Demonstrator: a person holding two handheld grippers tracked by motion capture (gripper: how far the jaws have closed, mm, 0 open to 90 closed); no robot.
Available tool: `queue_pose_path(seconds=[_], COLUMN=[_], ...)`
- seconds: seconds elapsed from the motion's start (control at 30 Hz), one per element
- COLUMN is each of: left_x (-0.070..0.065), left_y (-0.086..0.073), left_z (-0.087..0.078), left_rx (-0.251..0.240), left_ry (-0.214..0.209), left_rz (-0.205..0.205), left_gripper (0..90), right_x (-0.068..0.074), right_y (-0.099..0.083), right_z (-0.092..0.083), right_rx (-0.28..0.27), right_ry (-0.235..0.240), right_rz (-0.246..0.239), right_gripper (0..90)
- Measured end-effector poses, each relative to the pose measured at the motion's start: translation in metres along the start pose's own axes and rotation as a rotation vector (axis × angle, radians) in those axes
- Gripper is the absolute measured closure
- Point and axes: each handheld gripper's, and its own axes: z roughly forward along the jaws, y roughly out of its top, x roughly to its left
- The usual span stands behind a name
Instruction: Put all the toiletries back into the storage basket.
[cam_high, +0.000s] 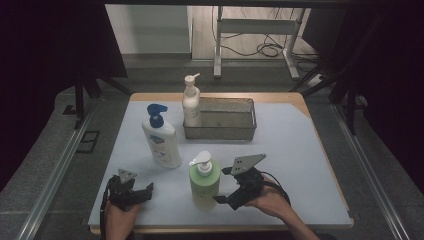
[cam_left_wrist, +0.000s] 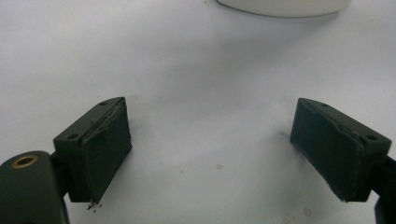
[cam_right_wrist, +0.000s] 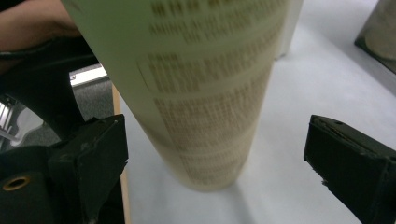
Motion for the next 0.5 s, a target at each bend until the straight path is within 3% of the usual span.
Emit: queue_pose_path(seconds=[0.5], left_x=[0.000], left_y=[0.000], left_z=[0.000], left_rx=[0.000], left_ry=[-0.001], left_rz=[-0.004], left_gripper=[11.8], right_x=[0.010], right_y=[0.021], right_z=[0.009], right_rx=[-0.006], right_ry=[0.000], right_rz=[-0.039], right_gripper=[3.2])
